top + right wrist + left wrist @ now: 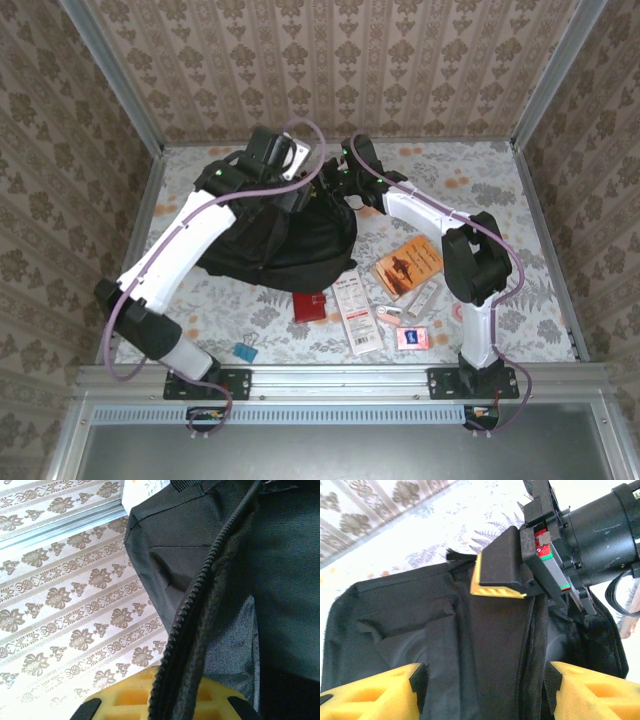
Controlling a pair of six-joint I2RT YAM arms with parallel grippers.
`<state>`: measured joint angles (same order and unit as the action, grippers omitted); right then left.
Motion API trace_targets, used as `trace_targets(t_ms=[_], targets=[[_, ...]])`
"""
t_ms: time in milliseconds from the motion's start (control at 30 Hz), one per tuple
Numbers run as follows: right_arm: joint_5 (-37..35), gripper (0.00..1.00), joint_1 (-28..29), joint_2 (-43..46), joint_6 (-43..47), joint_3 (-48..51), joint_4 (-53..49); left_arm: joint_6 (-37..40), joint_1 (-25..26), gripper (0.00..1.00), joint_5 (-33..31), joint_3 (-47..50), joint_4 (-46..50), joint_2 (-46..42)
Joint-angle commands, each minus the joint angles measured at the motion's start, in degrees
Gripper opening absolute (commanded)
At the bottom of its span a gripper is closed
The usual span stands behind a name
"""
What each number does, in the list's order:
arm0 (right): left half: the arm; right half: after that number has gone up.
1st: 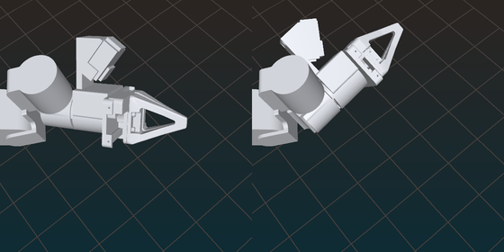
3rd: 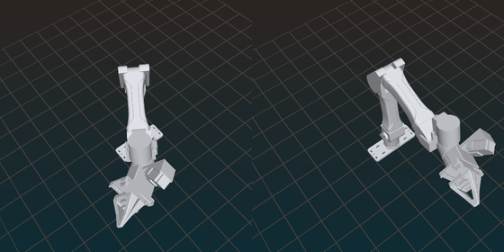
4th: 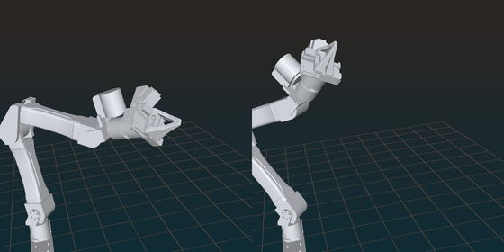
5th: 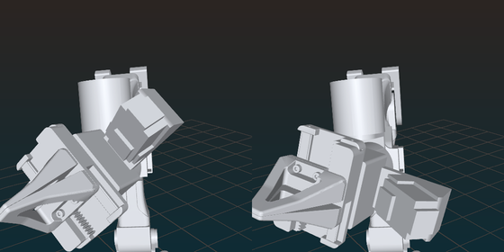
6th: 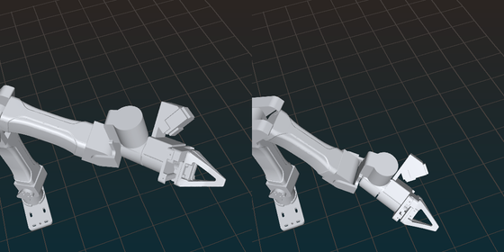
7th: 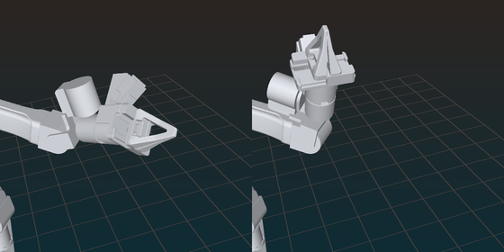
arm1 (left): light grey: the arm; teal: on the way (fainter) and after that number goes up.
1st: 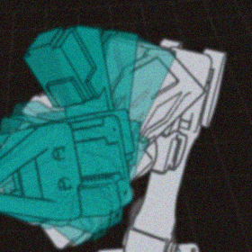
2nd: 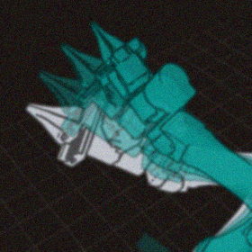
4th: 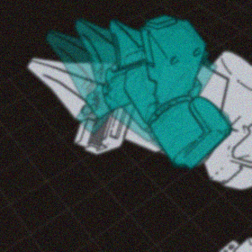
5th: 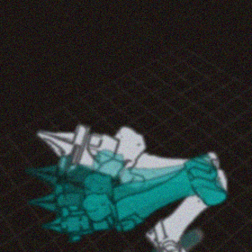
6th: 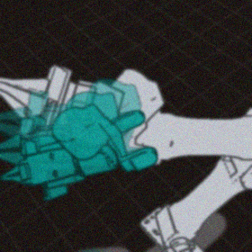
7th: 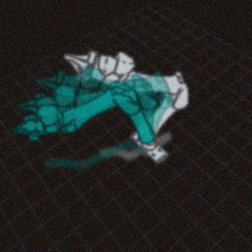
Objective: Pack the student bag
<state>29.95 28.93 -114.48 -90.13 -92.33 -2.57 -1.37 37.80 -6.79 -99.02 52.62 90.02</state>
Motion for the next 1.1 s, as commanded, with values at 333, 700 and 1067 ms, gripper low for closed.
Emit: trace_targets(t_ms=[333, 700, 1067], targets=[[0.80, 0.00, 0.44, 2.86, -2.05, -3.14, -0.17, -1.09, -0.01, 0.55, -3.01, -4.90, 7.40, 8.06], [0.66, 0.00, 0.53, 2.09, -1.81, -2.70, 0.29, -0.09, 1.00, 0.00, -8.25, -5.03, 1.98, 8.62], [-9.13, 0.64, -2.05, 10.38, 13.60, -1.94, -11.21, -8.38, -6.99, 0.00, -8.41, -2.17, -8.99, 3.77]])
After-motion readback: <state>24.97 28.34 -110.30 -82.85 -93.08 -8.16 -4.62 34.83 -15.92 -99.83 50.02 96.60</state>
